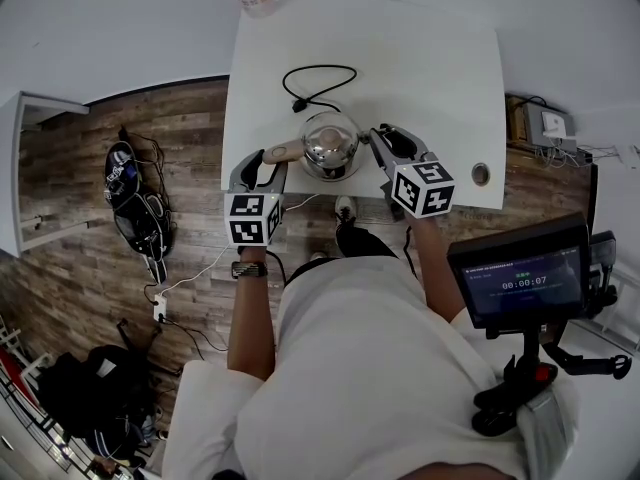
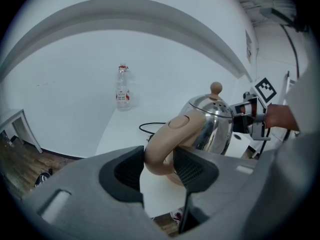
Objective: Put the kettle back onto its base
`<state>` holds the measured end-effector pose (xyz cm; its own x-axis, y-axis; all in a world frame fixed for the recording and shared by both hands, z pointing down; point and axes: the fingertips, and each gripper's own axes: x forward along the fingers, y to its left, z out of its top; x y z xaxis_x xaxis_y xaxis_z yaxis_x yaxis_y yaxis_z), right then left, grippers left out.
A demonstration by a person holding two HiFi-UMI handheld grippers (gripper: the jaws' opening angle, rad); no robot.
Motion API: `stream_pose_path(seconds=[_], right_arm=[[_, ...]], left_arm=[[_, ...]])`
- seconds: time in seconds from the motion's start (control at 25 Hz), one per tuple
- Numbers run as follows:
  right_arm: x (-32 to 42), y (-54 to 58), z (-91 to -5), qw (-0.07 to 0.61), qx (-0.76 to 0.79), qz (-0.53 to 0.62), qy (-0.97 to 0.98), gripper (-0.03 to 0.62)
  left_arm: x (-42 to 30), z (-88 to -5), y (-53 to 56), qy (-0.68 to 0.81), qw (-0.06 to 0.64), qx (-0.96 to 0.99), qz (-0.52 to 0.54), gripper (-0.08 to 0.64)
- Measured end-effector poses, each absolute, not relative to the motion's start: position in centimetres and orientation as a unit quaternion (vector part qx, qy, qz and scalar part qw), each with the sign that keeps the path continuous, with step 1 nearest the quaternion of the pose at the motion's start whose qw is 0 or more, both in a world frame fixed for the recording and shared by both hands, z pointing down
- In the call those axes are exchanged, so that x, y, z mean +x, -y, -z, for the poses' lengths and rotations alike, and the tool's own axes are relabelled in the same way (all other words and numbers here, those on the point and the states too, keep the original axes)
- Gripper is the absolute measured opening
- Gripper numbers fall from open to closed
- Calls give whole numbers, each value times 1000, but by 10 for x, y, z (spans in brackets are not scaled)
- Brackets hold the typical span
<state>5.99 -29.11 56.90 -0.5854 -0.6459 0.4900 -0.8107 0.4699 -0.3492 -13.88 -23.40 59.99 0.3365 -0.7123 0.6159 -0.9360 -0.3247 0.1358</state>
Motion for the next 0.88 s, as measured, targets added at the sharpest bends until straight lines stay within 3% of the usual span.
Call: stream_pose_path(seconds=[0.88], right_arm=[[81,307,-560,132,469,-269,831,103]], left_arm=[[-153,-569,256,547,217,784,-198,195]])
